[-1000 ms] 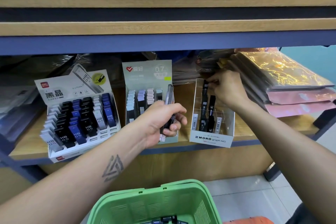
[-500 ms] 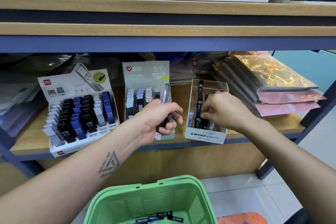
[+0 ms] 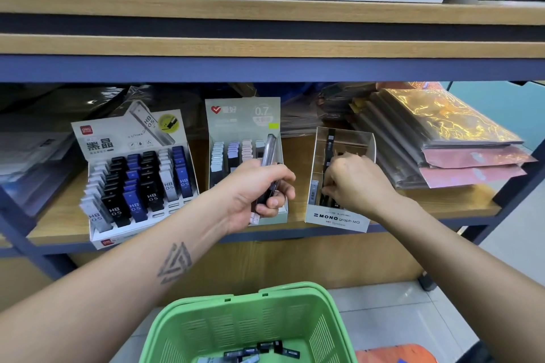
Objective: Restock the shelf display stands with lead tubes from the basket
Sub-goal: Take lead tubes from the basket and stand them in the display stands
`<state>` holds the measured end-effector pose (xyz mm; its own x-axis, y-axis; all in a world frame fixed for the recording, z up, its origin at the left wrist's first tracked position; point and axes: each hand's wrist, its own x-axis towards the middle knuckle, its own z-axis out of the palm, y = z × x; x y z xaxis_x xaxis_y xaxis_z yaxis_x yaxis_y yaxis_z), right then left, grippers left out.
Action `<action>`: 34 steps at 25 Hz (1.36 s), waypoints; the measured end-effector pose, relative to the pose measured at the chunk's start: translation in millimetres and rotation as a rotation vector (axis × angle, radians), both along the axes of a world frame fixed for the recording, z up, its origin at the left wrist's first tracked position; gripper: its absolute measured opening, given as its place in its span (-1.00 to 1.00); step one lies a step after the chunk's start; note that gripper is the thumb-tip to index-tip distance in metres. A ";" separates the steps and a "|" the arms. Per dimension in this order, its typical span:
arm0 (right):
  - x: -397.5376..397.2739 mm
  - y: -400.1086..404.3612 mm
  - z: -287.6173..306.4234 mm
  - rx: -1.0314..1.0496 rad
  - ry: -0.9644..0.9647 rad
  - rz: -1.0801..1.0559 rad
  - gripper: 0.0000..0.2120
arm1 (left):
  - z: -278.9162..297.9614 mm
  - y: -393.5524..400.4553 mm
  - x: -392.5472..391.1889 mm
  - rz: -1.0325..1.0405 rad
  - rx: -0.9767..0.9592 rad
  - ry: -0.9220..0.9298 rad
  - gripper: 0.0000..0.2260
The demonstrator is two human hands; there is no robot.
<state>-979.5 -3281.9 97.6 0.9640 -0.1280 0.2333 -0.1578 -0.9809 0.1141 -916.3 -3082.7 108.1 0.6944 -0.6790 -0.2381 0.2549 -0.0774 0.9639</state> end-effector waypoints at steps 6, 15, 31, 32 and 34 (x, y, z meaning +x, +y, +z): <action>1.3 0.8 -1.6 0.028 0.002 0.016 -0.86 | 1.1 -0.8 -0.7 -0.005 0.000 0.010 -0.88; -0.9 0.2 -2.3 0.078 -0.036 0.018 -0.84 | 0.4 -2.0 -1.3 -0.009 -0.002 0.018 -0.87; -7.8 20.2 20.7 1.362 0.020 0.238 -0.79 | 2.2 5.4 -9.8 -0.168 -0.018 0.268 -0.78; -7.6 24.8 19.8 1.361 0.028 0.259 -0.80 | 2.6 7.3 -10.1 -0.175 -0.035 0.309 -0.82; -5.5 29.0 16.6 1.382 0.013 0.276 -0.83 | 5.2 11.6 -10.5 -0.166 -0.069 0.373 -0.85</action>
